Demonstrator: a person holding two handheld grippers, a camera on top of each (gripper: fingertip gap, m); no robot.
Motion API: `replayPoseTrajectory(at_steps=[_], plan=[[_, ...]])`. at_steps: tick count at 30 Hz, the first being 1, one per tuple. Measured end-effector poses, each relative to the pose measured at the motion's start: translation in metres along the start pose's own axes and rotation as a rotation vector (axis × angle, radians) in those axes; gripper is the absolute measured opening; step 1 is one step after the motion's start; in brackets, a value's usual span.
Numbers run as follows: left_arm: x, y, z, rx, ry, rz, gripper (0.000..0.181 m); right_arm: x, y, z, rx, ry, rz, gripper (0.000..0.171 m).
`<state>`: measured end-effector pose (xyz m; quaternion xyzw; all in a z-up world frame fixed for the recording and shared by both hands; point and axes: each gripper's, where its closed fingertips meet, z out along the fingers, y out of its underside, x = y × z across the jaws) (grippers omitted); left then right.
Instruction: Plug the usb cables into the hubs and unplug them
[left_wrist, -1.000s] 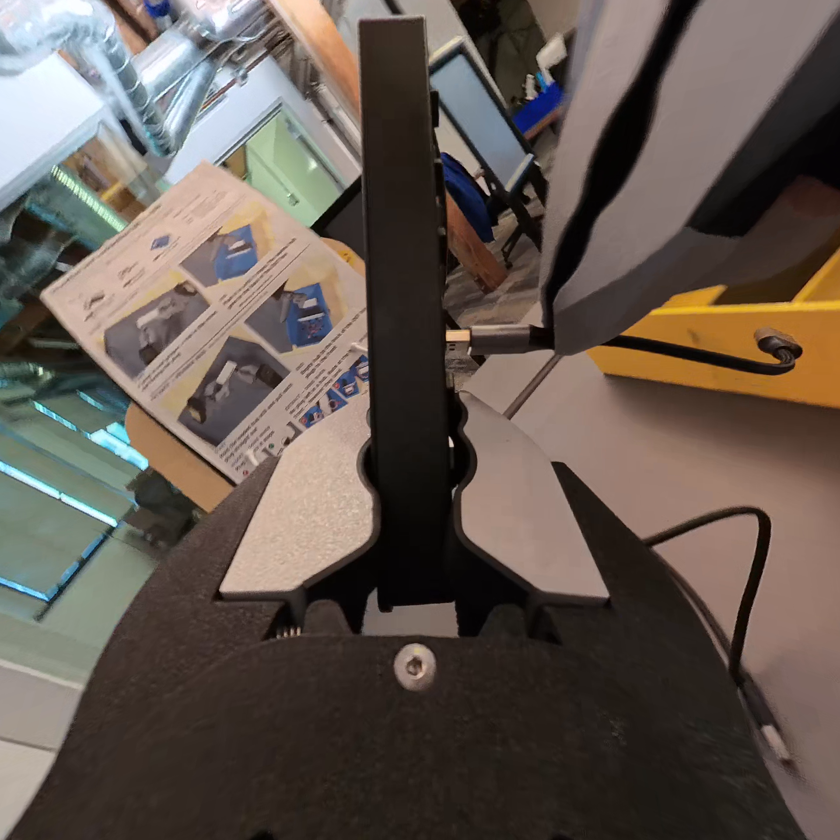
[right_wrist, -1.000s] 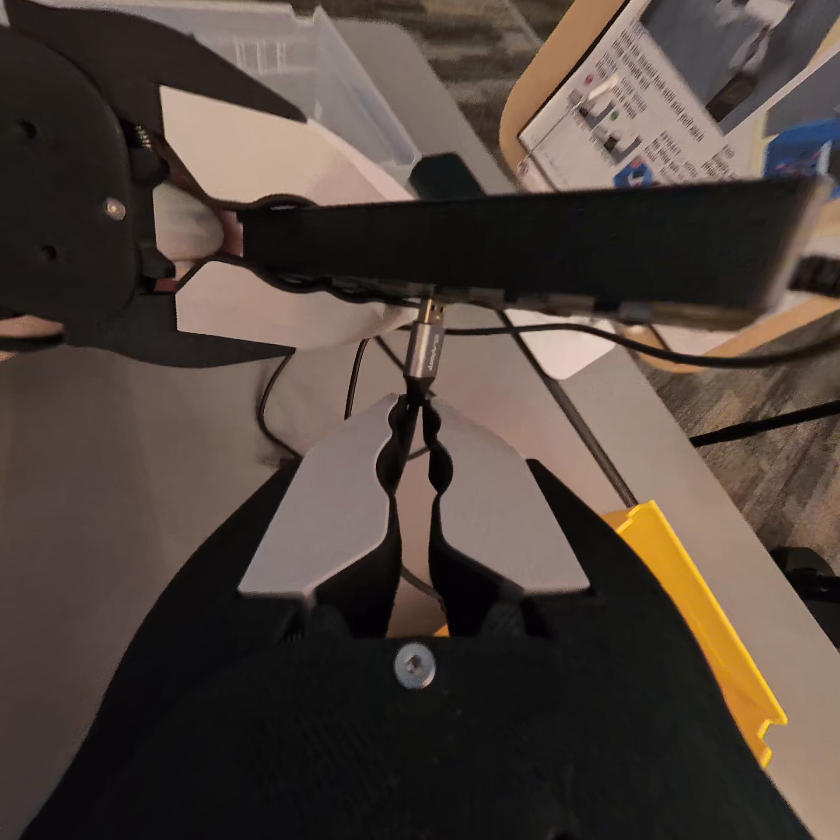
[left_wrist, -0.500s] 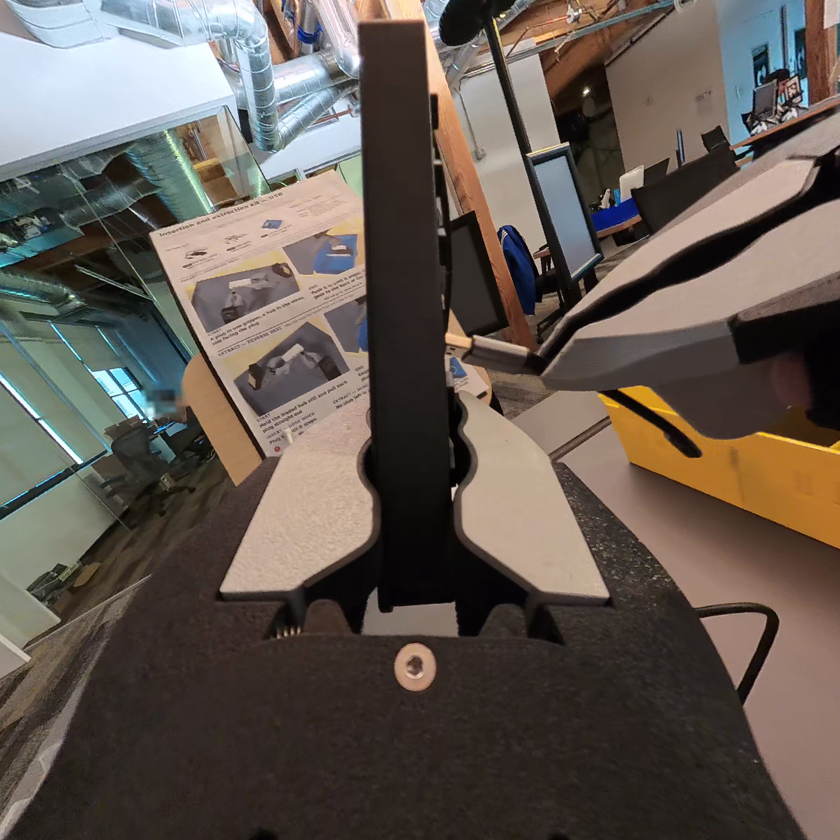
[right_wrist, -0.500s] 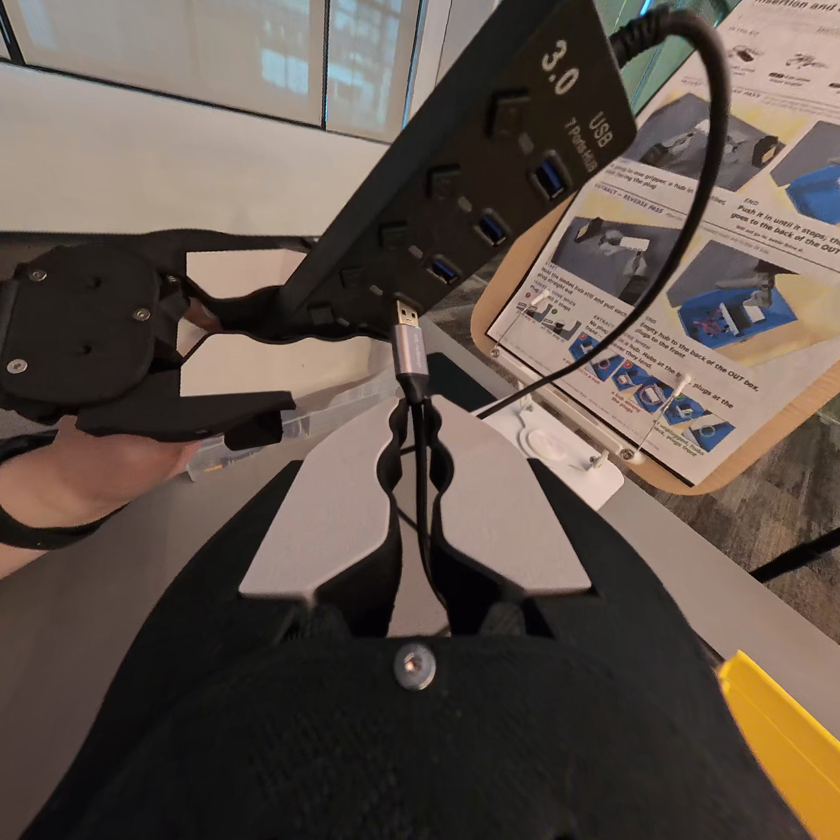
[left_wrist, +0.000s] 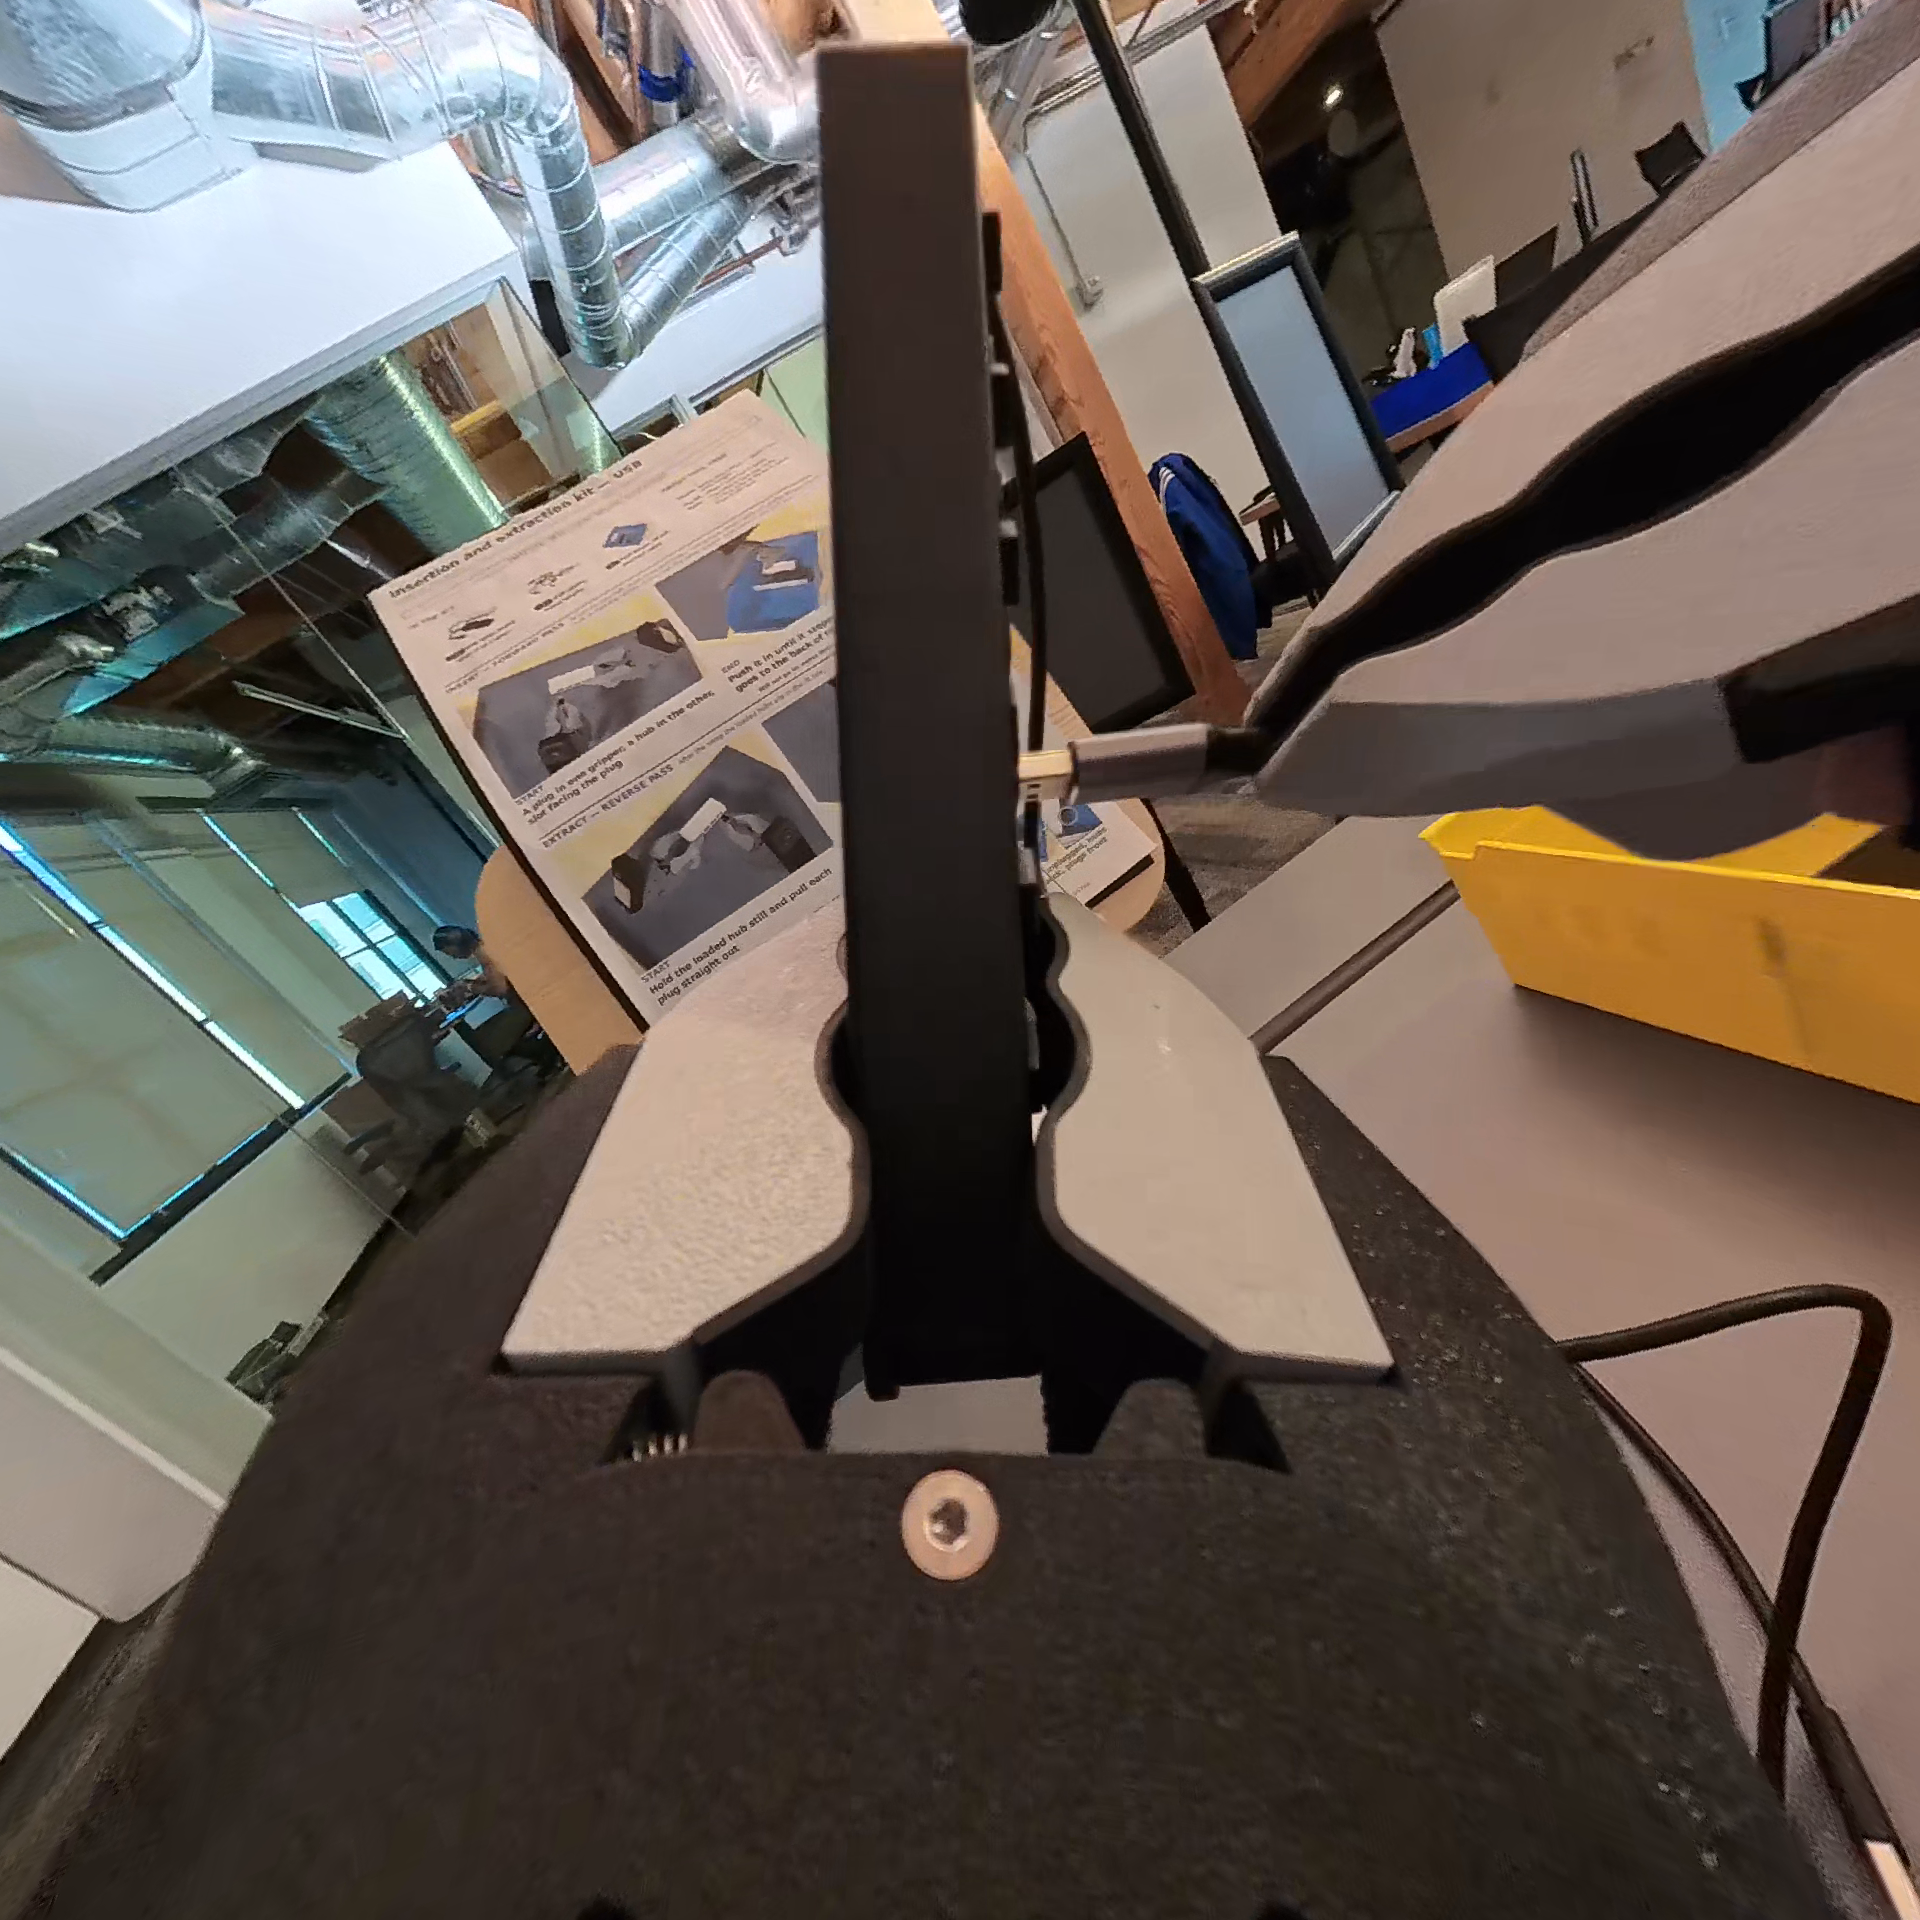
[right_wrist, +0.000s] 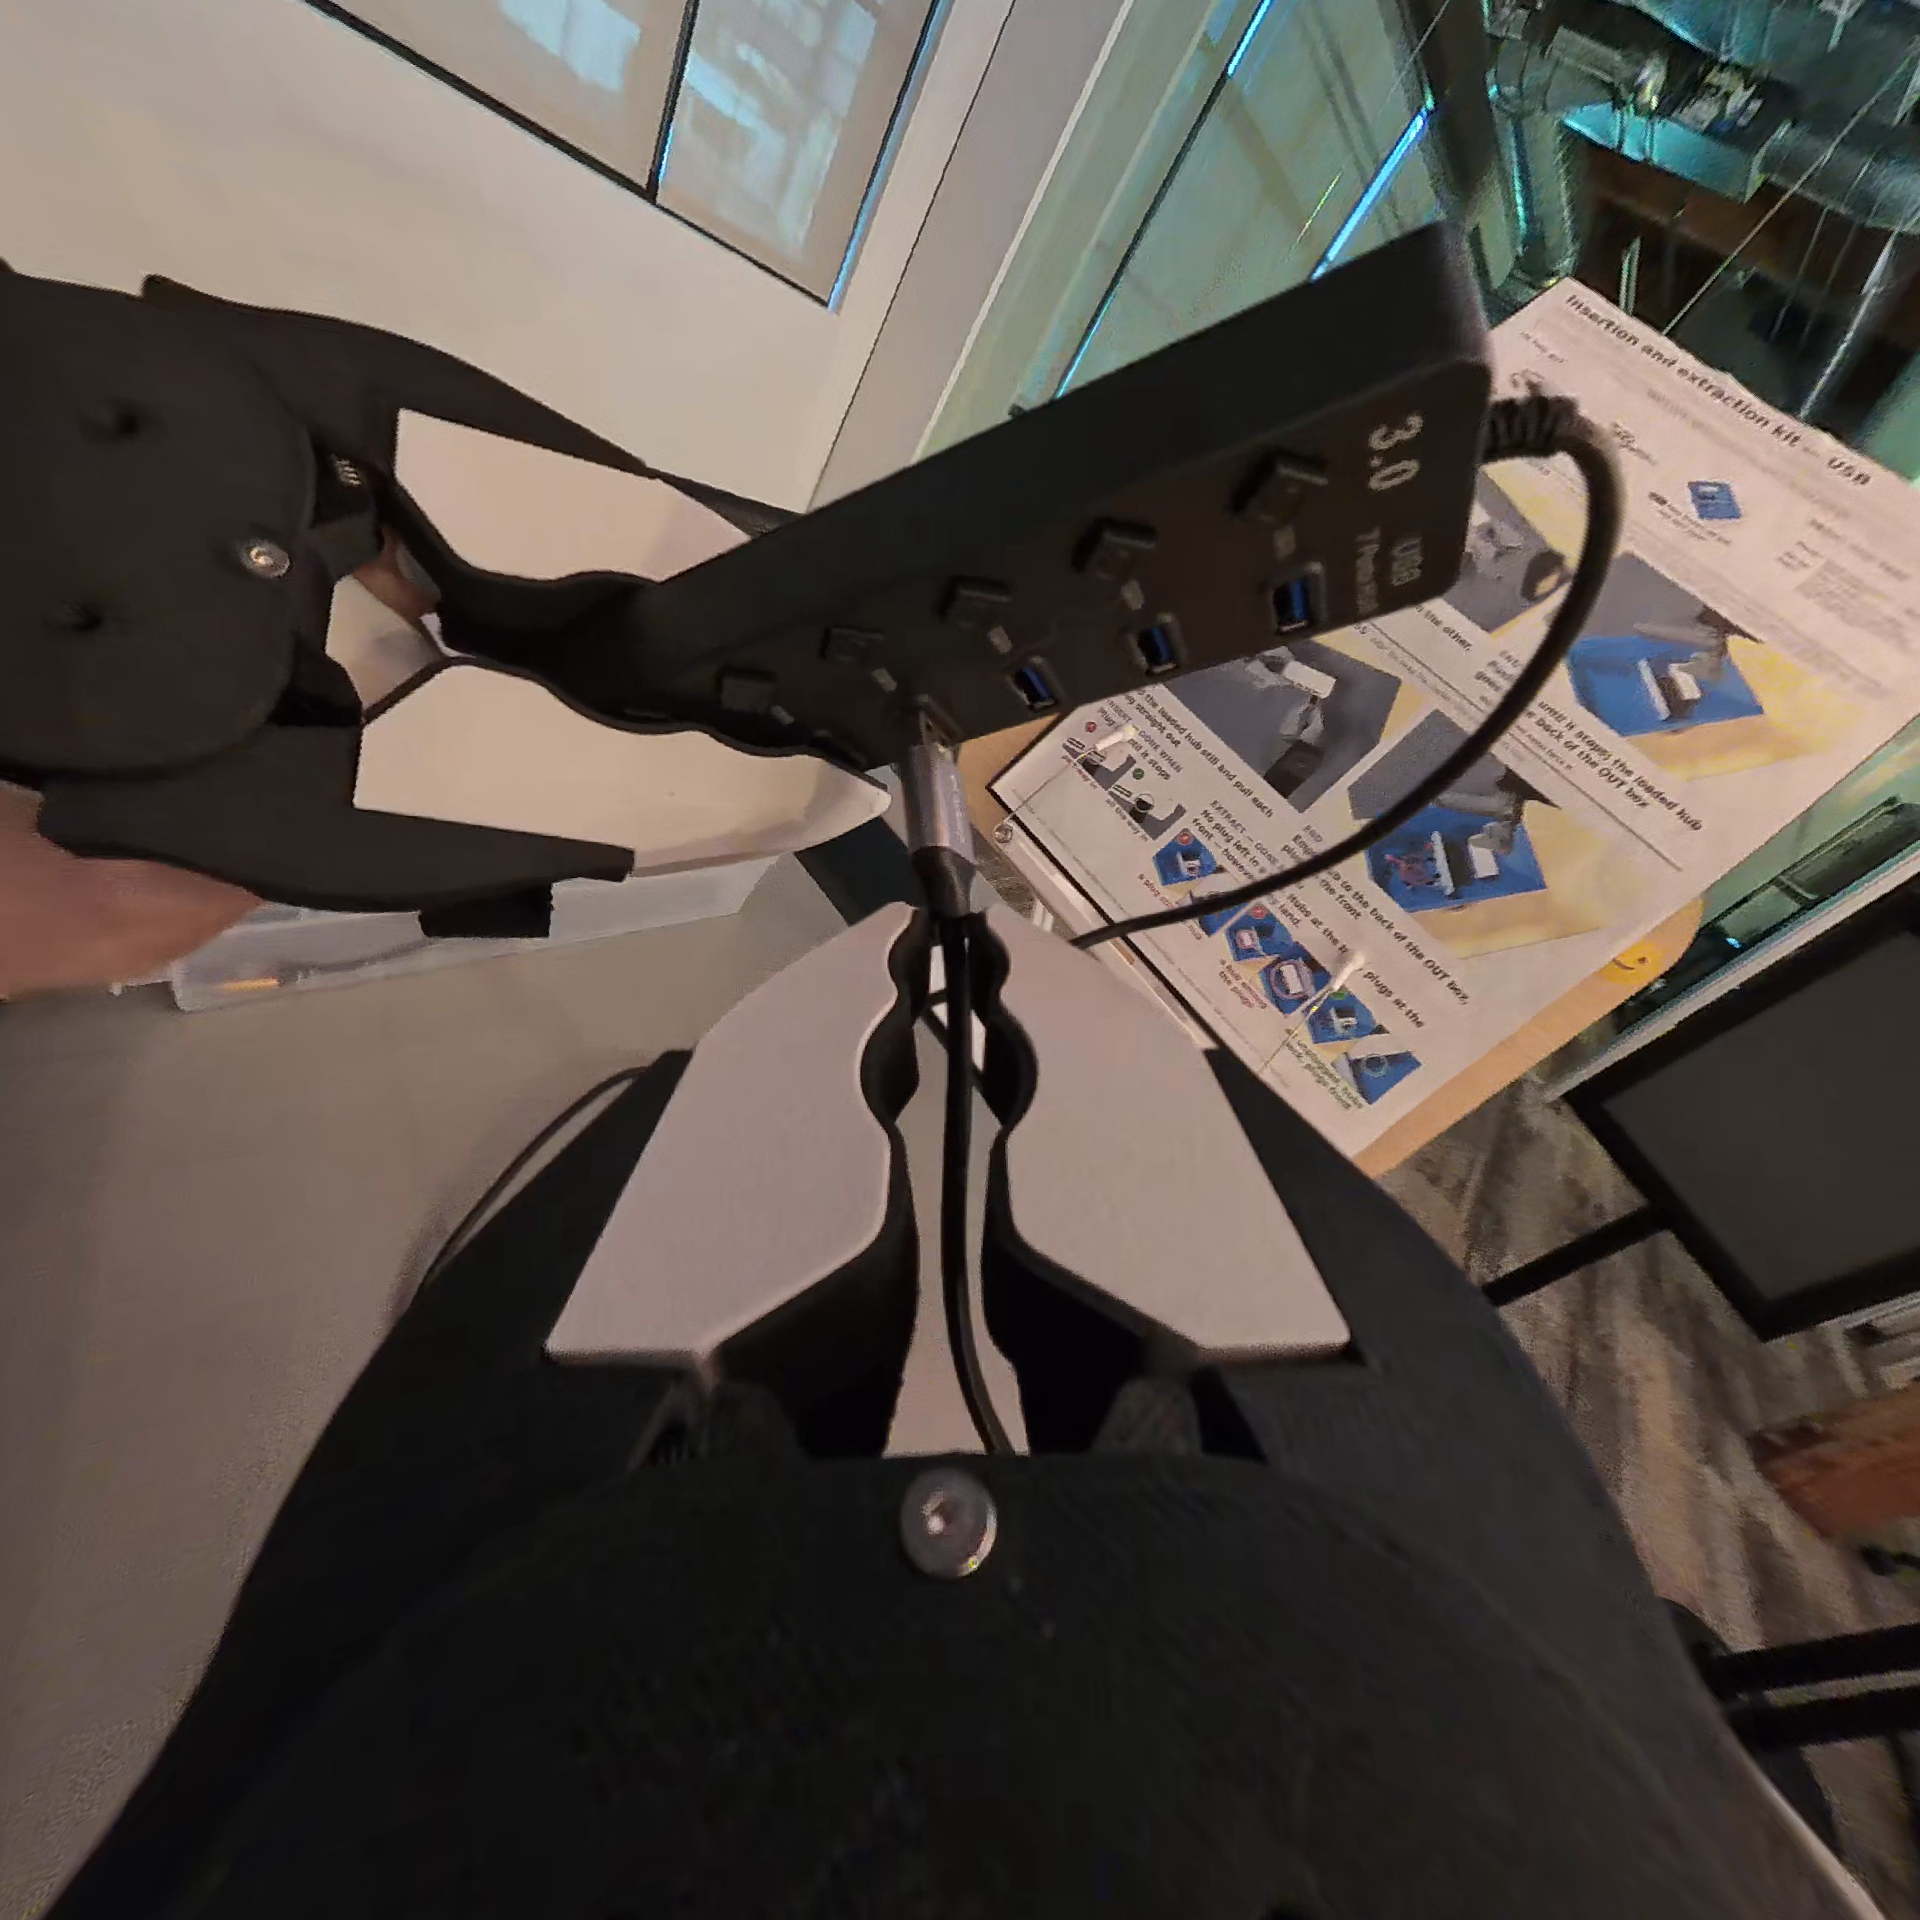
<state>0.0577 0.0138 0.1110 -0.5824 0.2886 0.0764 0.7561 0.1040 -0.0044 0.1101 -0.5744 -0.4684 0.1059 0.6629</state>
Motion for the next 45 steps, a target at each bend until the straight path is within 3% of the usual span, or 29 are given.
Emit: replayPoseTrajectory(at_steps=[6, 14, 28, 35, 40, 45], plan=[[-0.002, -0.002, -0.001, 0.021, 0.012, -0.028, 0.030, -0.002, -0.006, 0.001, 0.056, 0.007, 0.026, 0.007], [0.003, 0.005, 0.003, -0.046, 0.070, -0.150, 0.028, -0.003, -0.001, 0.005, 0.027, 0.078, -0.180, 0.007], [0.005, 0.005, 0.002, -0.074, 0.055, -0.023, 0.028, -0.004, -0.001, 0.003, 0.004, 0.059, -0.178, 0.007], [-0.002, -0.004, -0.003, -0.006, 0.038, -0.096, 0.028, -0.006, -0.014, 0.001, 0.132, -0.009, 0.015, 0.010], [-0.015, -0.018, -0.012, 0.088, -0.054, -0.074, 0.028, -0.011, -0.025, 0.000, 0.252, -0.147, 0.310, 0.038], [-0.017, -0.031, -0.022, 0.188, -0.084, -0.062, 0.030, -0.014, -0.044, -0.012, 0.422, -0.289, 0.543, 0.035]])
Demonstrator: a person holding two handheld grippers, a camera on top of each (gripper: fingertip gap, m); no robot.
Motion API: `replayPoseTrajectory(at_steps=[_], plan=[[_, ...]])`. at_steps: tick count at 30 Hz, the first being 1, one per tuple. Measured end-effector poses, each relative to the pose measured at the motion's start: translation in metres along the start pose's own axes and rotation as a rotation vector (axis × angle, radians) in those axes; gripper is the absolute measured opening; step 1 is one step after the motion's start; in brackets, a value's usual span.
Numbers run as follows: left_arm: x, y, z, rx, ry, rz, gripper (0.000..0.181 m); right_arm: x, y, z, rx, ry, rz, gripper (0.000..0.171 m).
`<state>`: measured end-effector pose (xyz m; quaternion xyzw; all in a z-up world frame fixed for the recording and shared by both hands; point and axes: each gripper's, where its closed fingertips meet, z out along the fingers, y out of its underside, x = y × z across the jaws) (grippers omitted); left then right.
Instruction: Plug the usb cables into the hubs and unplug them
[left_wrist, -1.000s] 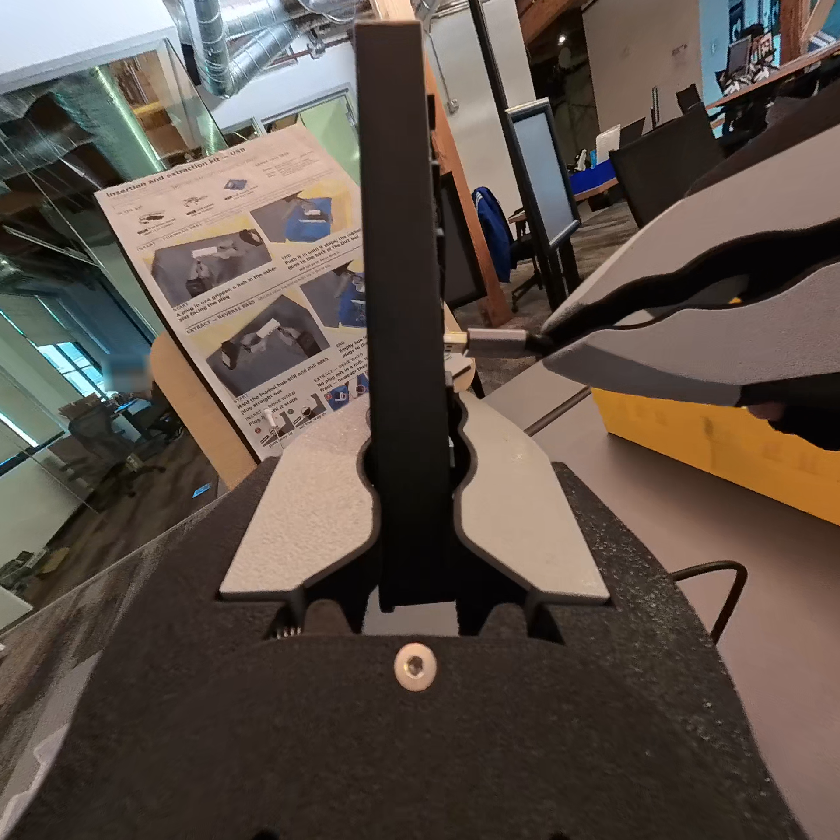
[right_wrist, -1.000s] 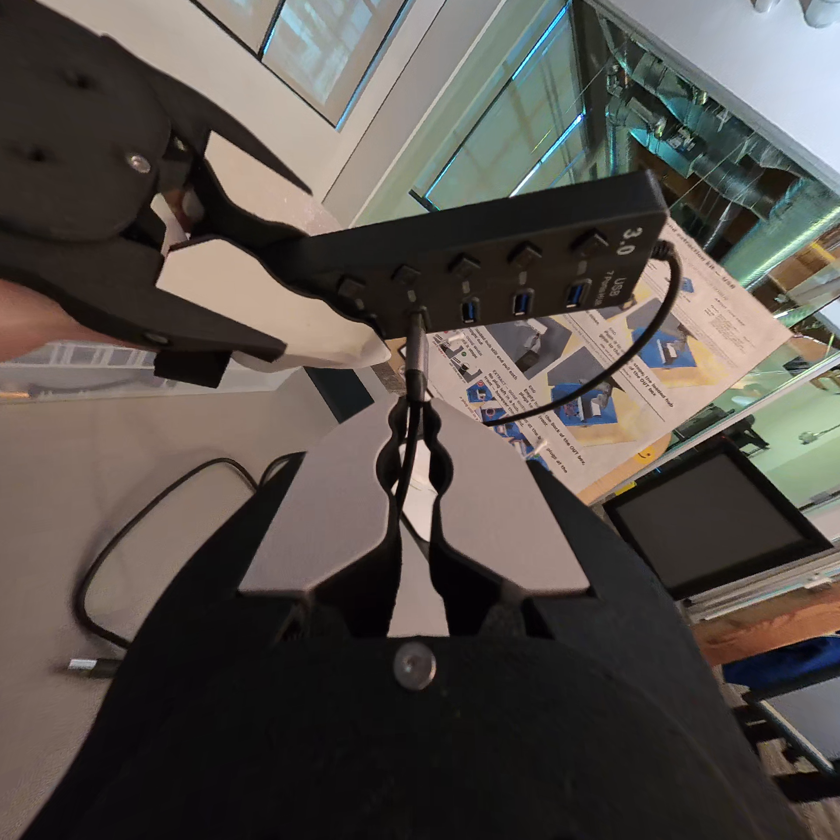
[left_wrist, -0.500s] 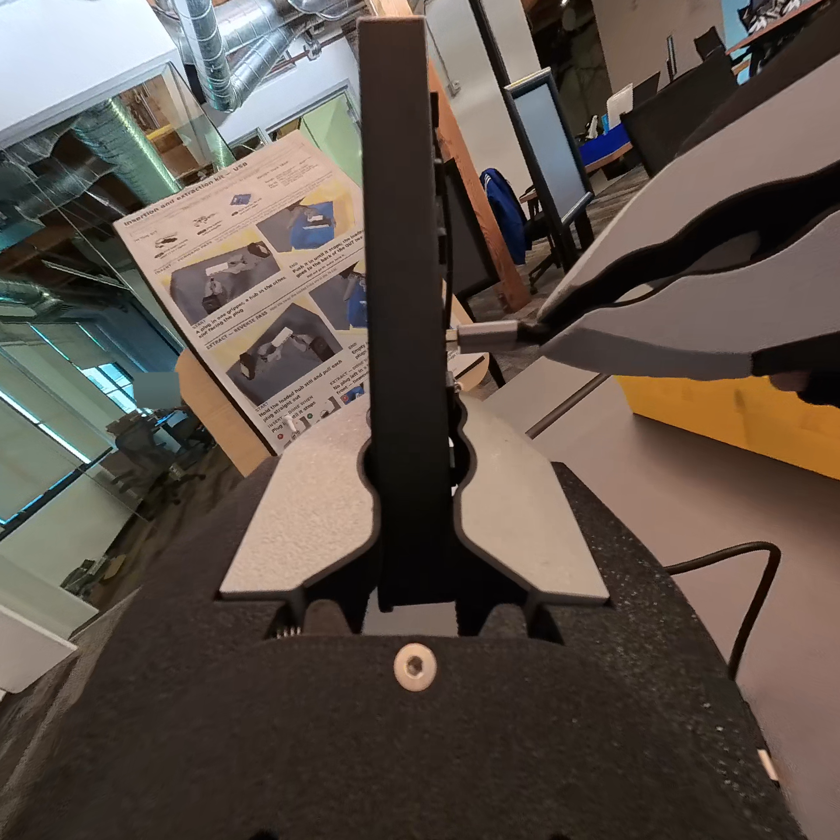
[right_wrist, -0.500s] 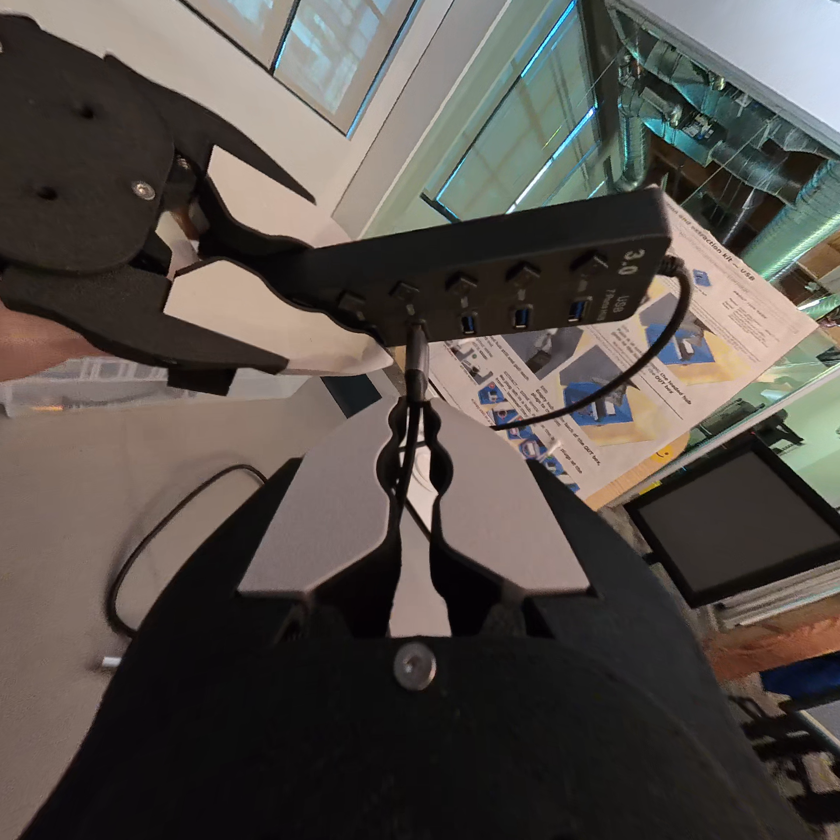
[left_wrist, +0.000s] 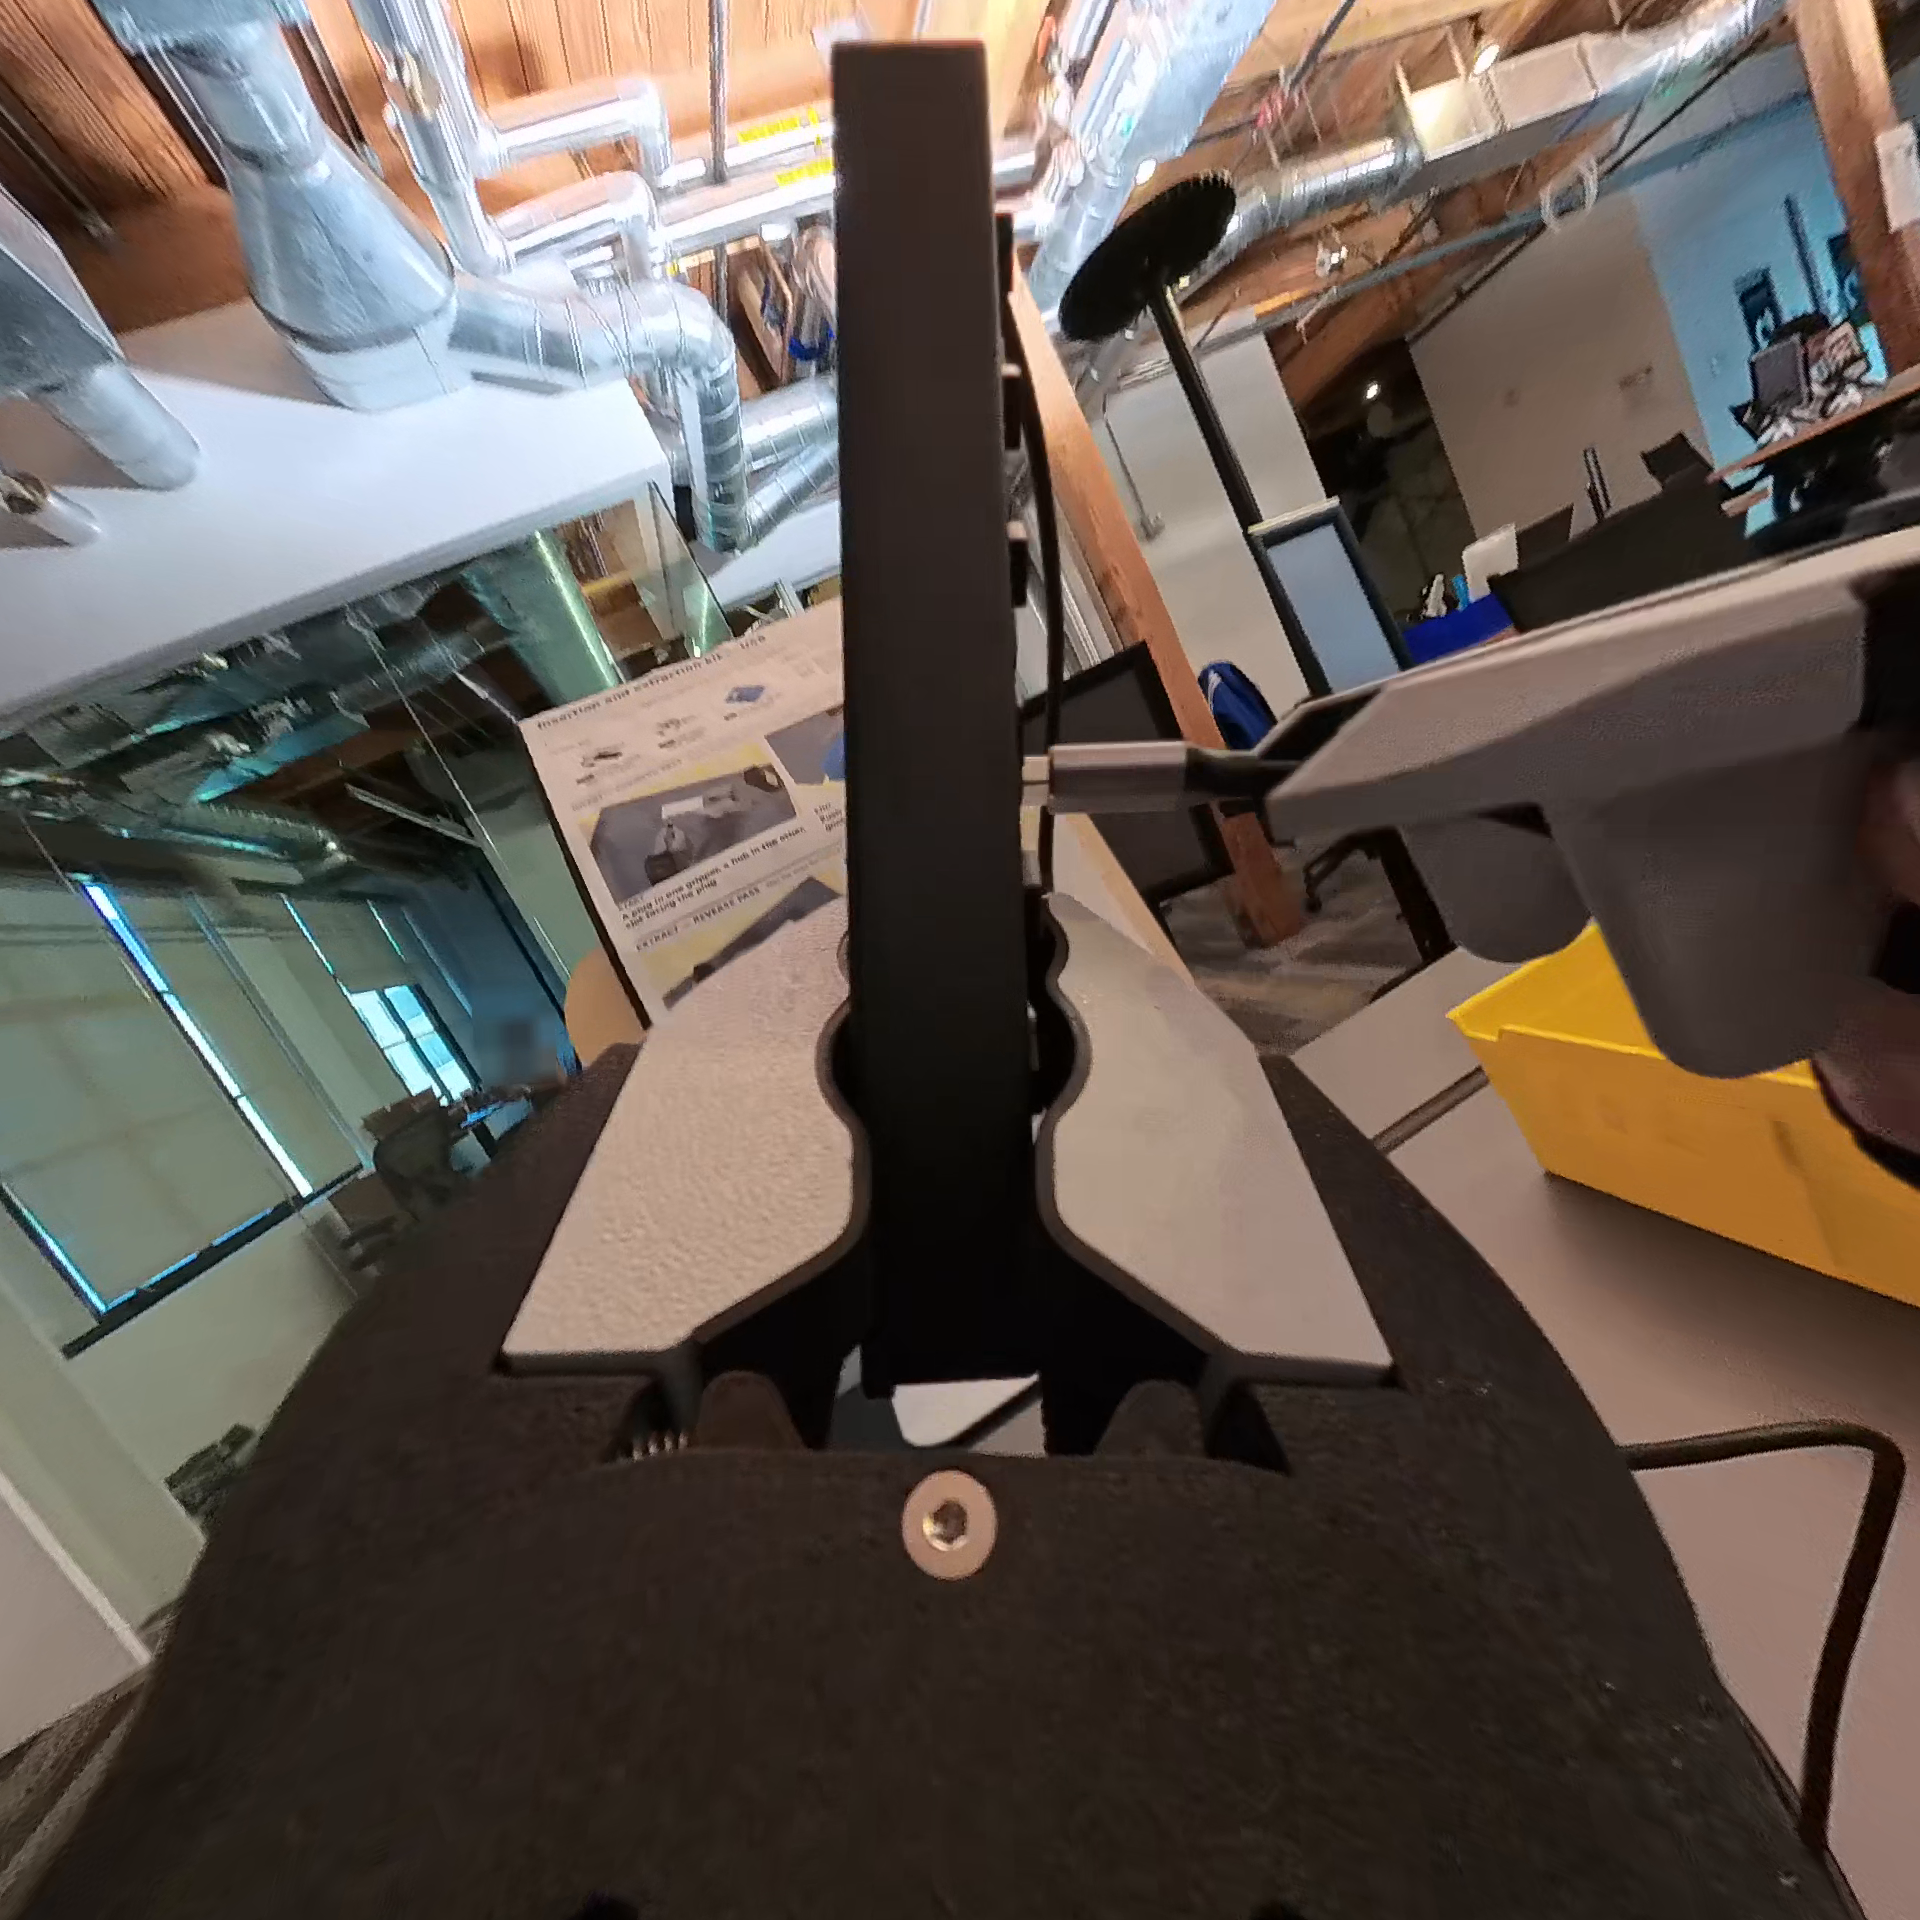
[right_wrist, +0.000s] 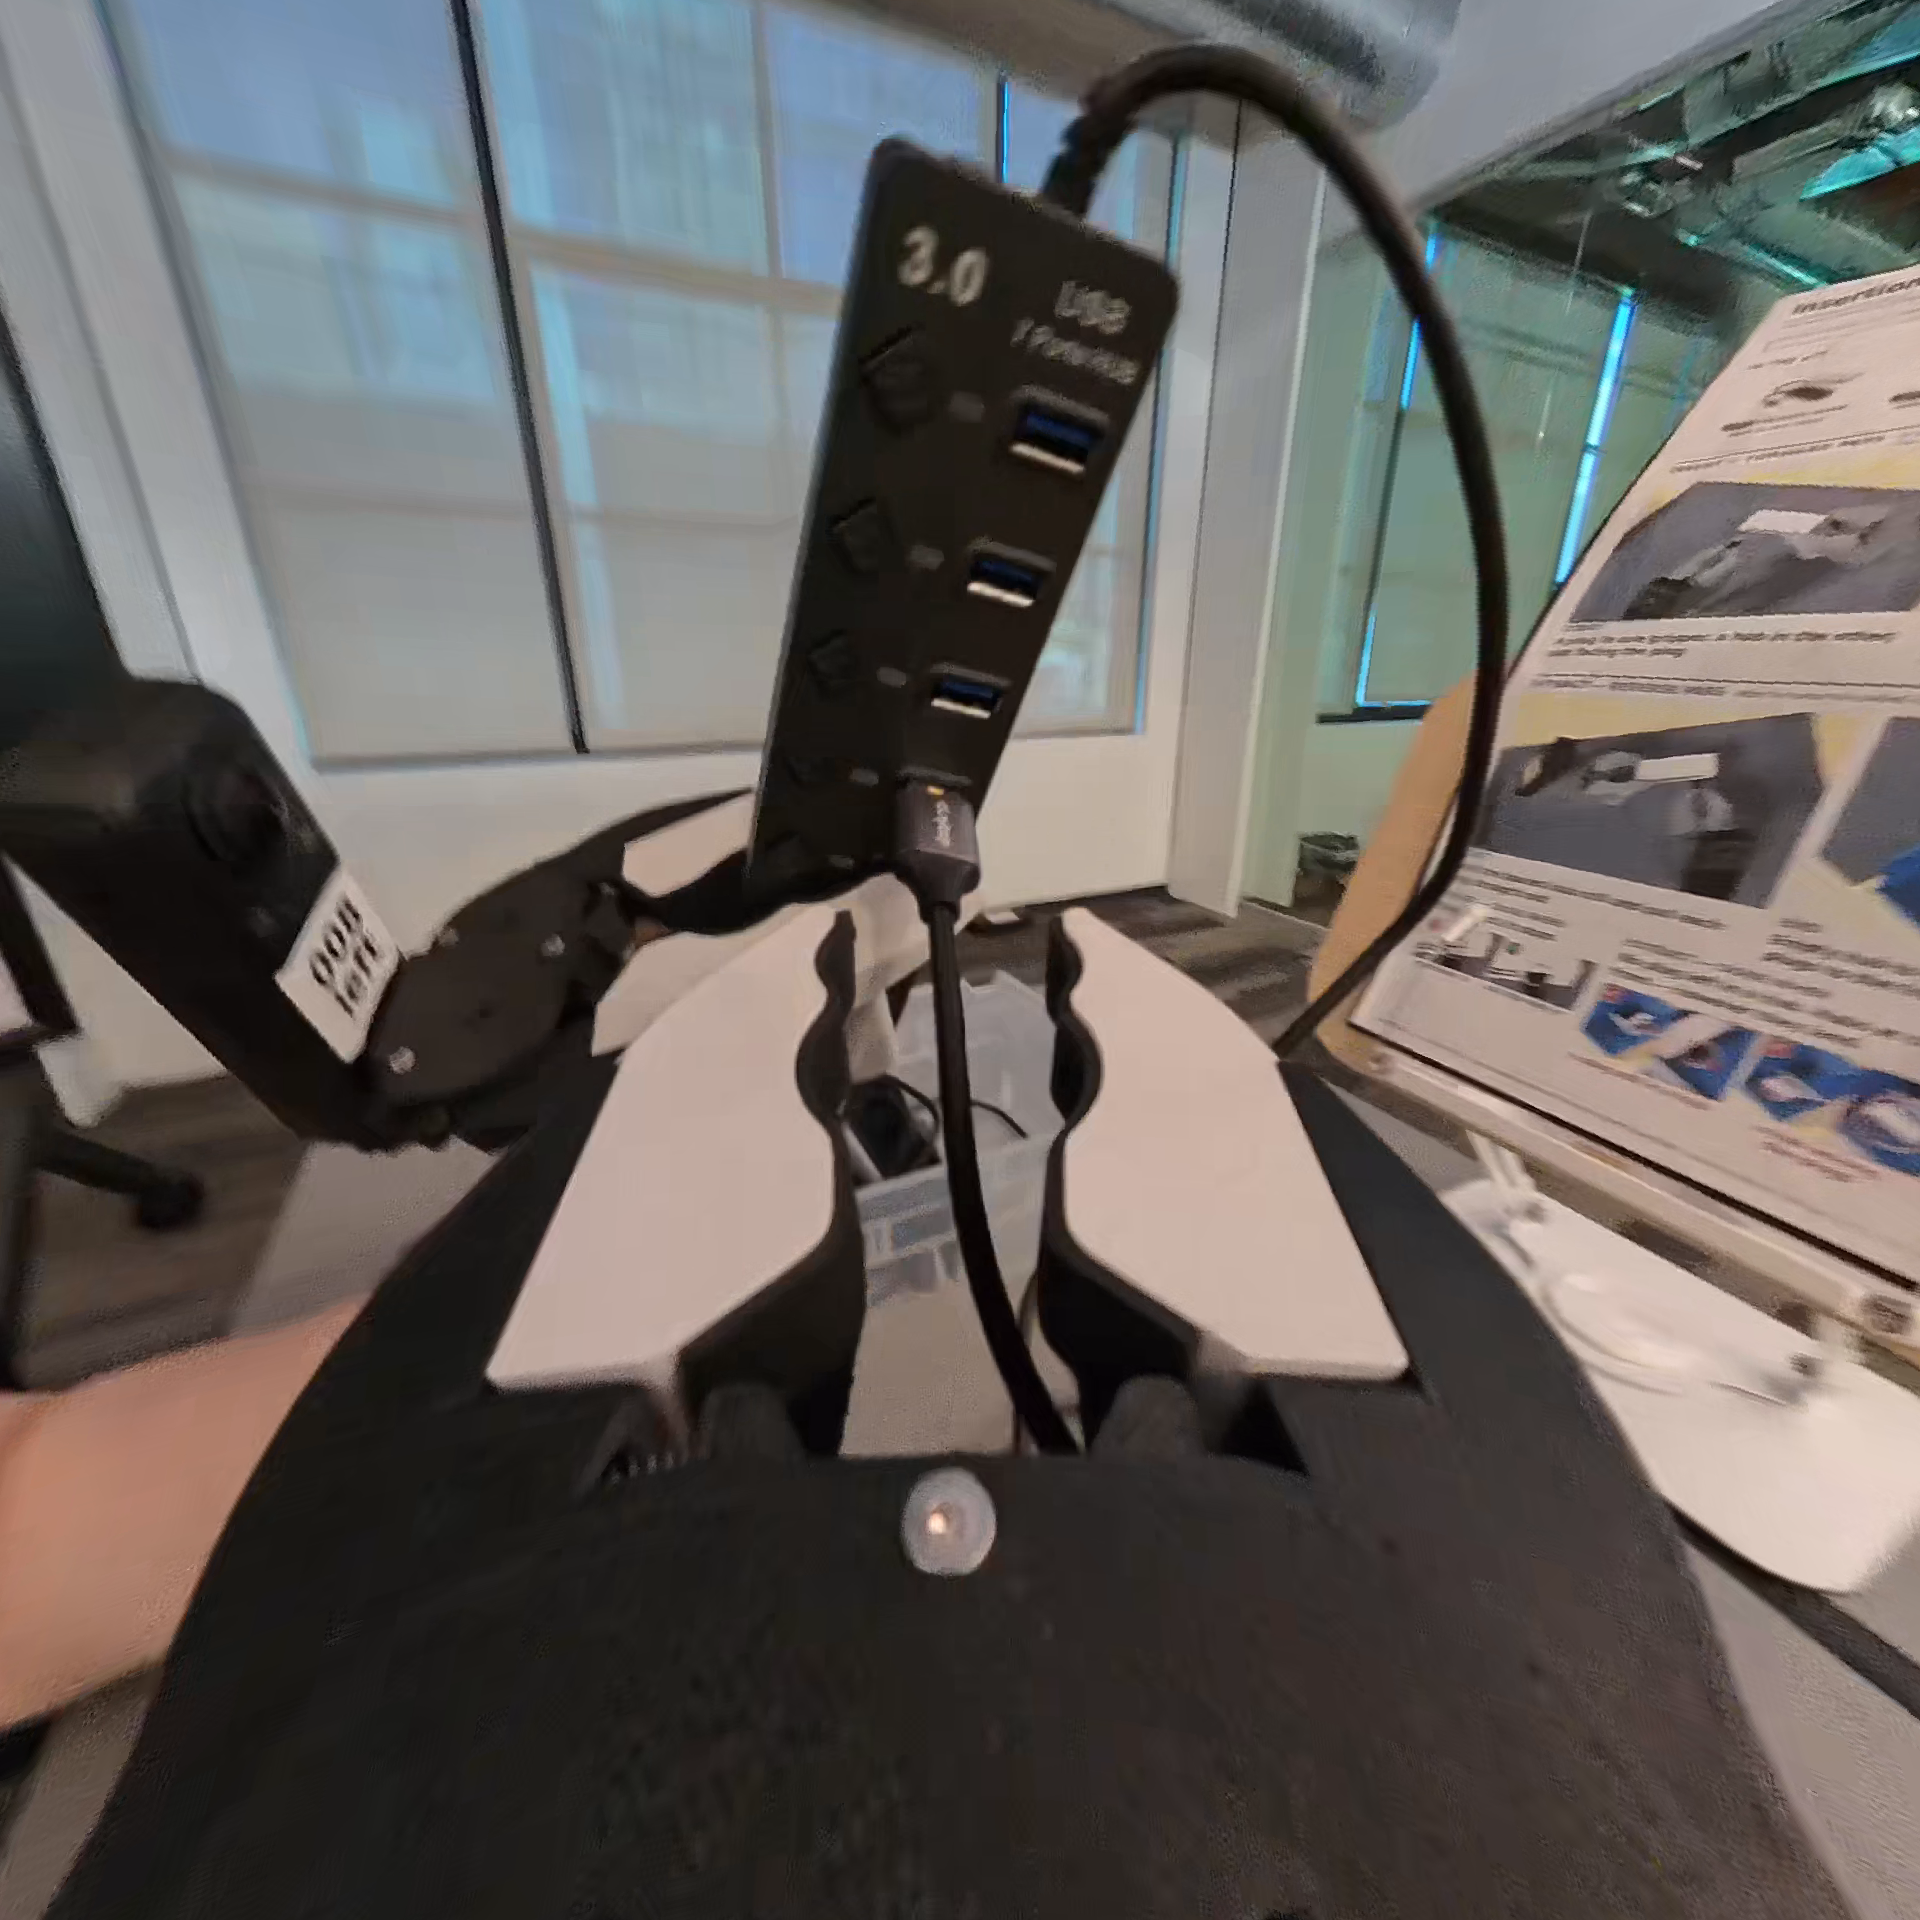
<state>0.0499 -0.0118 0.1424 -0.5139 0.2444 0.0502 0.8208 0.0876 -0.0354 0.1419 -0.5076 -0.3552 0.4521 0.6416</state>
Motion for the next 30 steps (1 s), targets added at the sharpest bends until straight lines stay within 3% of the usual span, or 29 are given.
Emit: replayPoseTrajectory(at_steps=[5, 12, 30], plan=[[0.006, -0.008, -0.003, 0.044, -0.011, 0.017, 0.030, -0.008, -0.011, -0.003, 0.113, -0.018, 0.021, 0.027], [0.015, -0.014, -0.004, 0.074, -0.010, 0.012, 0.030, -0.009, -0.011, -0.005, 0.138, 0.023, -0.032, 0.017], [0.023, -0.015, -0.003, 0.075, 0.074, -0.018, 0.027, -0.009, -0.011, -0.009, 0.113, 0.068, -0.091, 0.017]])
